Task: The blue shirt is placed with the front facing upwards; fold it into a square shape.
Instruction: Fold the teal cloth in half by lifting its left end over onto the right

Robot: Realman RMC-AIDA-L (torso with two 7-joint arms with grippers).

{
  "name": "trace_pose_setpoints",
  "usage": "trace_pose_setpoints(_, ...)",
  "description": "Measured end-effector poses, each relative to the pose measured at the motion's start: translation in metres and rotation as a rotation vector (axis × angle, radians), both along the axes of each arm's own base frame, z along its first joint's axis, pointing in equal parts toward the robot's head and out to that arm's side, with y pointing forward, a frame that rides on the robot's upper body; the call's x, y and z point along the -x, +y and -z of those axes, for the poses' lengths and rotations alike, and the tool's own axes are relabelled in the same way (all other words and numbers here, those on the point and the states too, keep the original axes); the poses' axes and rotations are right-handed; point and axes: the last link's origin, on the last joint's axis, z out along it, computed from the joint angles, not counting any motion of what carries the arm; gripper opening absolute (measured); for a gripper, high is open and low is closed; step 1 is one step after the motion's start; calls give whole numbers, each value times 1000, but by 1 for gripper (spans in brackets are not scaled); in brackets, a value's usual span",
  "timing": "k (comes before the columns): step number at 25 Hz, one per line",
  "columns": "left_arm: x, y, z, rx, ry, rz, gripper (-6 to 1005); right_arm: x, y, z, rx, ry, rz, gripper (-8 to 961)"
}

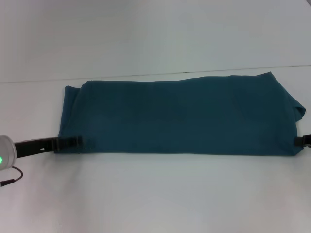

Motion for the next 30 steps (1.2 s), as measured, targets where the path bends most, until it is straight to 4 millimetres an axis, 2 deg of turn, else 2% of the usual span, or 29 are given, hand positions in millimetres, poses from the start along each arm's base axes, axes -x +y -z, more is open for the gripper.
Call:
trace_pose_setpoints(14,-3,-3,2,36,1,23,939,0,-1,1,4,3,-2,0)
trace_pose_setpoints(24,-2,-3,-16,44,26,13,934,0,-2,2,5,4,0,1)
trace_pose_setpoints(30,-2,-5,-17,67,27,7,931,-1,-3,2,3,4,3,0)
